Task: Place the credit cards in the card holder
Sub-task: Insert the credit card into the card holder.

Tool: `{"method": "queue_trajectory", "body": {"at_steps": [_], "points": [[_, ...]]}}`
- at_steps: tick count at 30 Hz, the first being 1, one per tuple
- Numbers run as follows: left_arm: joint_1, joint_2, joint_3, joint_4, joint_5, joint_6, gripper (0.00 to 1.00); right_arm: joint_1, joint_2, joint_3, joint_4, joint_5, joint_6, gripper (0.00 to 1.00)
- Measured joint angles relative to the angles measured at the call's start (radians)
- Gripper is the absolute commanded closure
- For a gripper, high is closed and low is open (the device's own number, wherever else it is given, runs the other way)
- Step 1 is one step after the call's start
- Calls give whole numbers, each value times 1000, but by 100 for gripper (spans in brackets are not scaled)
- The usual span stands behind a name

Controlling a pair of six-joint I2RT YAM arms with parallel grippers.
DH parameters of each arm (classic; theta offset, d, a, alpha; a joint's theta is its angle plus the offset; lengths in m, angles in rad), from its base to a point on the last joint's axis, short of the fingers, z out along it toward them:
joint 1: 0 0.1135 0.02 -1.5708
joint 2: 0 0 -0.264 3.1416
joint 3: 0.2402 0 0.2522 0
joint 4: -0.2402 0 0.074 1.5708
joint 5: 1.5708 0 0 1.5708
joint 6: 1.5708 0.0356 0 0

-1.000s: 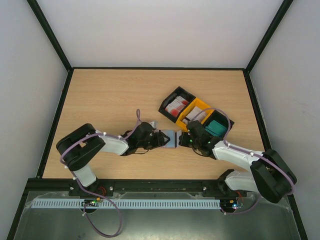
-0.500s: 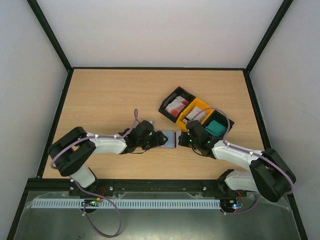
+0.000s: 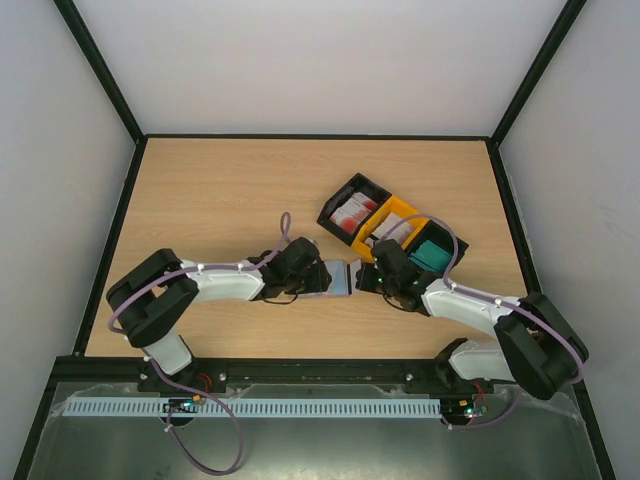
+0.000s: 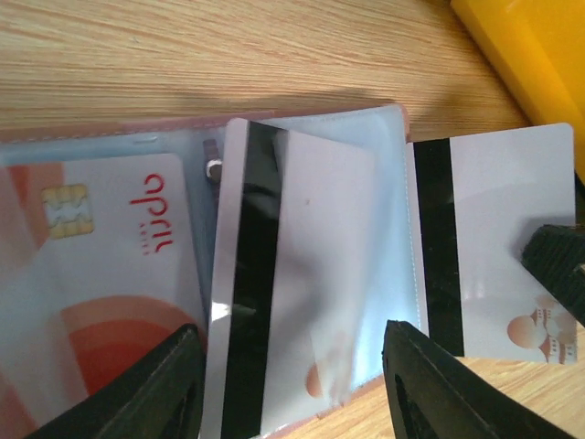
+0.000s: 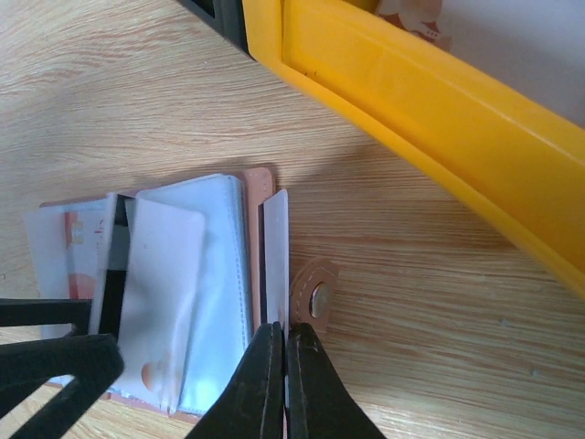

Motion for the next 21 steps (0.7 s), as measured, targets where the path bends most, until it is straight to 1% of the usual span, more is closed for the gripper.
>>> {"method": "queue_trajectory", "body": {"at_steps": [5,9,15,21], "points": [[-16,51,44,-27,-9,44,51,-1,8,3,9,-4,0,98],[-20,53,48,-34,-10,63,56,-1,8,3,12,-5,0,98],[-24,52,45,-52,-39,54,75,-1,8,3,12,-5,0,98],[-23,38,16,-45,-52,24,90,-1,8,3,12,-5,0,98]]}}
